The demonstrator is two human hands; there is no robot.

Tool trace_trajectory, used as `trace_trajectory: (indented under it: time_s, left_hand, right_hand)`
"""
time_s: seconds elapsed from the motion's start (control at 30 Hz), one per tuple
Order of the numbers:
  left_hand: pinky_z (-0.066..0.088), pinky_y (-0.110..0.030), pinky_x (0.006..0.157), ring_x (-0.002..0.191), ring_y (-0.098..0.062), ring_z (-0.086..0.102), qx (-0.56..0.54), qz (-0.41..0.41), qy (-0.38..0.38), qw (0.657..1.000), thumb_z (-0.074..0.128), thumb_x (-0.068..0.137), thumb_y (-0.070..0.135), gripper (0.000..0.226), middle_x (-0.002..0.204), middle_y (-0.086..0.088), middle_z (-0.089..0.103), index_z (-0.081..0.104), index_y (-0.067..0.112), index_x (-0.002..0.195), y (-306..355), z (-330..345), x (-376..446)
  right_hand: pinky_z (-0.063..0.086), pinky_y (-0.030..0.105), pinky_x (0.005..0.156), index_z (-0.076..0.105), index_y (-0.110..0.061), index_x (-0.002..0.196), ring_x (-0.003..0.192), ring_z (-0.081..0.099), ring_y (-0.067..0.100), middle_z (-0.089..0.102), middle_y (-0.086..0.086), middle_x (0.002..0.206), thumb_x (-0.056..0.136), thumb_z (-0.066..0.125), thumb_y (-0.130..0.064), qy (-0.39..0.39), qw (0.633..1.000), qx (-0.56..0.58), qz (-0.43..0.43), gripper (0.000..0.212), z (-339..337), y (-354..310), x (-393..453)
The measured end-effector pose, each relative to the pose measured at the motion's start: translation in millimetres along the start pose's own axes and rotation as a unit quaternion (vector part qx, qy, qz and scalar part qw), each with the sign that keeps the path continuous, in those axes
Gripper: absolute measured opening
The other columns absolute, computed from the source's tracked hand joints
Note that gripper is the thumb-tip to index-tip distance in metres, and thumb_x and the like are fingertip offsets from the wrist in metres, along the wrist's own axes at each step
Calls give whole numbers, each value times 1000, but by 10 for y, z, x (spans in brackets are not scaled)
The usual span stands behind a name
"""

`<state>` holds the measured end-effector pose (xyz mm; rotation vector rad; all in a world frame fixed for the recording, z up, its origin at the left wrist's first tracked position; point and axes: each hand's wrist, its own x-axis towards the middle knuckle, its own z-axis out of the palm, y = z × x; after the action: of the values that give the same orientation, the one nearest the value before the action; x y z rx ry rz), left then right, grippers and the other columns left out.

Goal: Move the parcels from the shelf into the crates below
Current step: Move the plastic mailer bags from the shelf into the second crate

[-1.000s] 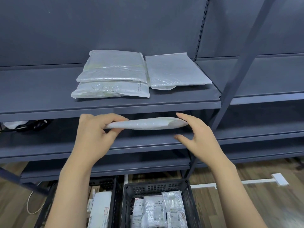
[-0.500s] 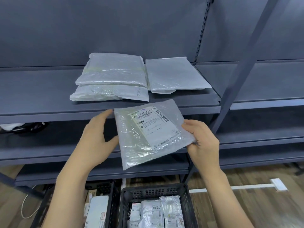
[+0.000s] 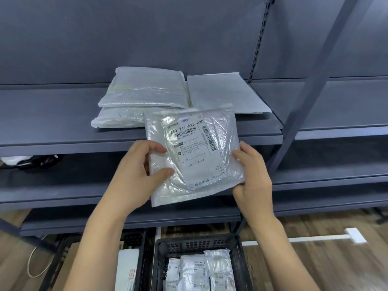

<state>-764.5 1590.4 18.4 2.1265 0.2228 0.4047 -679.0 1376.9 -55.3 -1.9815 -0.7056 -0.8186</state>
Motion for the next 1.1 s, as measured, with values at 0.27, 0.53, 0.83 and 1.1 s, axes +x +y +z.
trace_trajectory:
  time_s: [0.27, 0.53, 0.83, 1.1]
  left_hand:
    - [34, 1, 78, 94, 14, 48, 43, 102, 71, 991, 70, 80, 3, 38, 107, 22, 46, 58, 32, 102, 62, -56, 9]
    - [24, 5, 88, 110, 22, 30, 134, 182, 100, 969, 73, 77, 4, 59, 140, 3, 32, 52, 18, 130, 51, -119, 0]
    - [15, 1, 103, 135, -6, 24, 163, 194, 87, 963, 77, 74, 7, 74, 150, -7, 18, 43, 17, 139, -123, -110, -38]
    - [12, 0, 106, 130, 13, 19, 42, 132, 32, 990, 77, 74, 3, 77, 145, 7, 19, 39, 24, 138, -335, 164, -170]
  right_hand:
    - [26, 22, 112, 26, -28, 141, 136, 32, 11, 33, 4, 149, 79, 70, 3, -124, 991, 23, 33, 82, -17, -81, 66]
    - [17, 8, 111, 17, -29, 146, 140, 20, 5, 20, -4, 151, 78, 77, -31, -147, 989, 33, 10, 91, 41, -204, 174]
    - [28, 24, 110, 23, -22, 145, 139, 29, 17, 26, 6, 150, 79, 76, -29, -118, 993, 11, 4, 85, 105, -284, 151]
    - [26, 18, 107, 26, -21, 143, 135, 32, 16, 31, 9, 146, 78, 75, -24, -131, 988, -24, 74, 81, 105, -199, -227]
